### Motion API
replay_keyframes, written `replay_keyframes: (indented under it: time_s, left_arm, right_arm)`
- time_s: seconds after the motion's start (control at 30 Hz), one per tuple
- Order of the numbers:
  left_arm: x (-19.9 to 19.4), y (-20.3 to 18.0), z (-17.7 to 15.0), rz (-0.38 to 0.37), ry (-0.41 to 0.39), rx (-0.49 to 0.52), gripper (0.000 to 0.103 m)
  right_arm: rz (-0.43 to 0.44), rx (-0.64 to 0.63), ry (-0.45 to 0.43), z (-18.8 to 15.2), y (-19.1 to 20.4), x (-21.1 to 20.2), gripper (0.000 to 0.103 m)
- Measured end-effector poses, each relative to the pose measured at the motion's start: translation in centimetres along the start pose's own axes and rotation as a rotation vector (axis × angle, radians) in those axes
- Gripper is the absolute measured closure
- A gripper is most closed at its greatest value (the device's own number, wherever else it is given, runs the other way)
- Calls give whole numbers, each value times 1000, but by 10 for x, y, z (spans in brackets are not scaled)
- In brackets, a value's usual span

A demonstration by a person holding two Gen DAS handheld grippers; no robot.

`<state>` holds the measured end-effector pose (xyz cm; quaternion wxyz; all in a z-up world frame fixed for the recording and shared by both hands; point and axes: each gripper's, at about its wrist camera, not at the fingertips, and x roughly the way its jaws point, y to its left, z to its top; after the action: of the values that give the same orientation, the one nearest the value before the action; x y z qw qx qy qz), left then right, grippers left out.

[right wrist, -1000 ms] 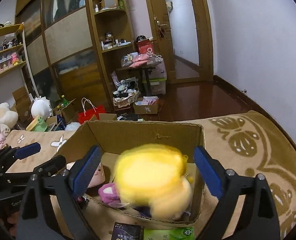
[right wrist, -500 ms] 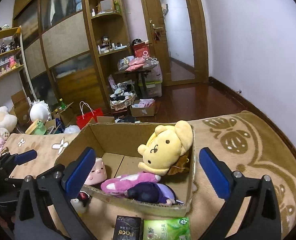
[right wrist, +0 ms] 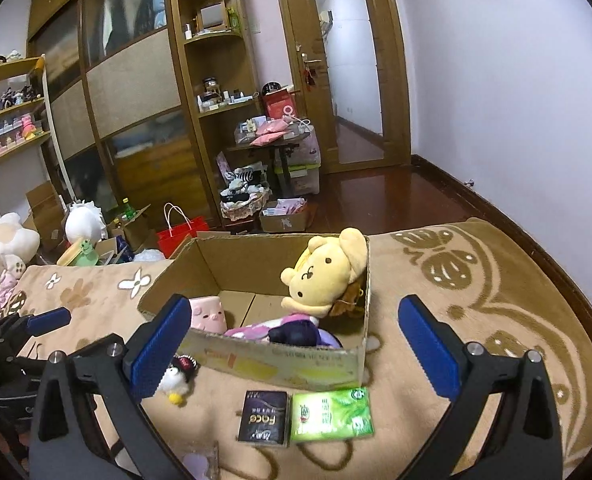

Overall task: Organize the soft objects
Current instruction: 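Withdraw both tools and lower them toward the clear bag and green tissue pack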

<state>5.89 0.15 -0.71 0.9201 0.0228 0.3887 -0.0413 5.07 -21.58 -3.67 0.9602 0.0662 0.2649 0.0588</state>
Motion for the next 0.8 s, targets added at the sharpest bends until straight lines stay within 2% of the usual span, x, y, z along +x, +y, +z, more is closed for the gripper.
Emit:
replay_keyframes:
  time_s: [0.47,0.8]
  left_arm:
    - [-24,-5,-23,9,47,3,9]
    - [-8,-15,-32,11,109,37,9]
  right_arm:
    - [2,-37,12,-16,10,-30,0]
    - [-27,-41,37,-26,8,-30,0]
